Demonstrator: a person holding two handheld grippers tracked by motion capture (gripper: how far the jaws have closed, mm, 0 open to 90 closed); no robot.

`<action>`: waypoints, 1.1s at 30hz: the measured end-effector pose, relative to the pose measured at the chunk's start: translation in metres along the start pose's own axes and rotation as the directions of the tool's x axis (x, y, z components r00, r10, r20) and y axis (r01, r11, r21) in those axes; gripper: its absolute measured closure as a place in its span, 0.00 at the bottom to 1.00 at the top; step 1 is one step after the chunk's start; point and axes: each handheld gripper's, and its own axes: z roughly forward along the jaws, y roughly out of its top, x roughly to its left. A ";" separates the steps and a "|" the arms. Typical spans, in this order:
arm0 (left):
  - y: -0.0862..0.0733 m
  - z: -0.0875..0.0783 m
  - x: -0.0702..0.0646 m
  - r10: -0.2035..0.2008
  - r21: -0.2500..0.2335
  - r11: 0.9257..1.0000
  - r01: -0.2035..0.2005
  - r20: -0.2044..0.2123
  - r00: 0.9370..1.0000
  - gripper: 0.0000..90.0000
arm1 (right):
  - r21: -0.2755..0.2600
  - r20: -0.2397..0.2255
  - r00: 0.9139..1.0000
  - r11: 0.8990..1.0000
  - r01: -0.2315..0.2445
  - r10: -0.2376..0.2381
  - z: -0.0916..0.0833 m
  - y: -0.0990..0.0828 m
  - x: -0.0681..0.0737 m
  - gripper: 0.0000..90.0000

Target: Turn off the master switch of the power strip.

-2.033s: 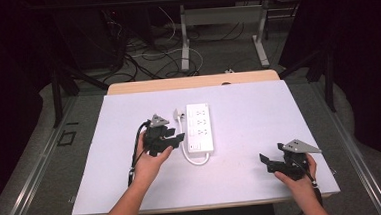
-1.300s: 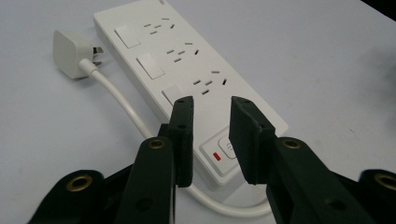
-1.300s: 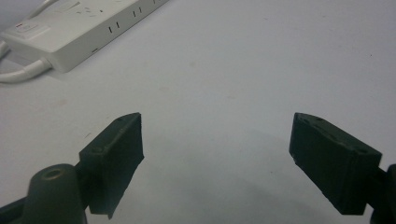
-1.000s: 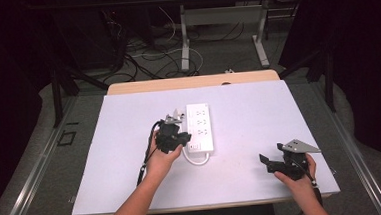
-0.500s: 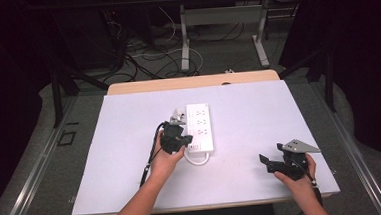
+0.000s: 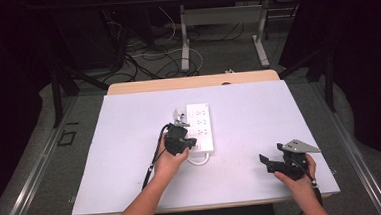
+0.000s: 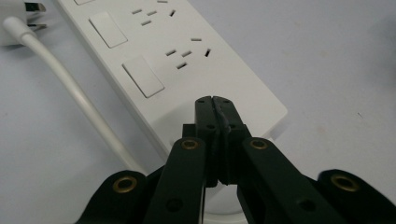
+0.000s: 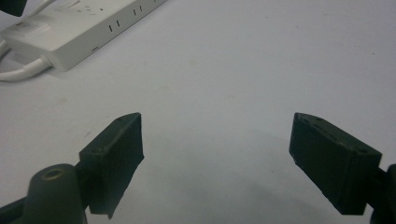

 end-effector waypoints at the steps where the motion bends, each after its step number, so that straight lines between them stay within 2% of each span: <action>1: 0.000 0.001 0.000 0.009 0.006 1.000 -0.009 0.003 1.000 1.00 | 0.000 0.001 1.000 1.000 -0.001 0.001 0.000 0.000 0.000 0.19; 2: 0.000 0.001 0.000 0.017 0.012 1.000 -0.017 -0.002 1.000 1.00 | 0.000 0.001 1.000 1.000 -0.001 0.001 0.000 0.000 0.000 0.19; 4: -0.001 0.003 -0.002 0.003 0.011 1.000 -0.003 0.004 1.000 1.00 | 0.004 -0.004 1.000 1.000 -0.001 0.001 0.000 0.000 0.000 0.19; 6: -0.001 0.004 -0.001 0.017 0.014 1.000 -0.017 0.004 1.000 1.00 | 0.001 -0.001 1.000 1.000 -0.002 0.002 0.000 0.000 0.000 0.19; 9: -0.001 0.005 -0.003 0.014 0.018 1.000 -0.014 0.001 1.000 1.00 | 0.004 -0.004 1.000 1.000 -0.001 0.001 0.000 0.000 0.000 0.19; 11: -0.001 0.006 -0.003 0.026 0.024 0.999 -0.026 0.003 1.000 1.00 | 0.004 -0.004 1.000 1.000 -0.001 0.001 0.000 0.000 0.000 0.19; 14: -0.001 0.006 -0.004 0.018 0.024 1.000 -0.018 0.000 1.000 1.00 | 0.004 -0.004 1.000 1.000 -0.001 0.001 0.000 0.000 0.000 0.19; 19: -0.001 0.006 -0.004 0.036 0.029 0.999 -0.036 -0.005 0.999 1.00 | 0.005 -0.004 1.000 1.000 0.000 0.000 0.000 0.000 0.000 0.19; 23: -0.002 0.007 -0.005 0.029 0.033 0.999 -0.029 -0.006 1.000 1.00 | 0.002 -0.007 1.000 1.000 -0.001 0.001 0.000 0.000 0.000 0.19; 25: -0.002 0.007 -0.005 0.053 0.040 0.998 -0.052 -0.015 0.998 1.00 | 0.003 -0.006 1.000 1.000 0.001 -0.001 0.000 0.000 0.000 0.19; 26: -0.003 0.008 -0.005 0.044 0.032 0.999 -0.043 -0.014 0.999 1.00 | 0.009 -0.011 1.000 1.000 -0.009 0.009 0.000 0.000 0.002 0.19; 29: -0.002 0.008 -0.006 0.076 0.045 0.996 -0.074 -0.030 0.997 1.00 | 0.008 -0.012 1.000 1.000 -0.006 0.006 0.000 0.000 0.002 0.19; 33: -0.002 0.008 -0.004 0.042 0.036 0.998 -0.042 -0.014 0.999 1.00 | 0.006 -0.007 1.000 1.000 0.002 -0.002 0.000 0.000 0.002 0.19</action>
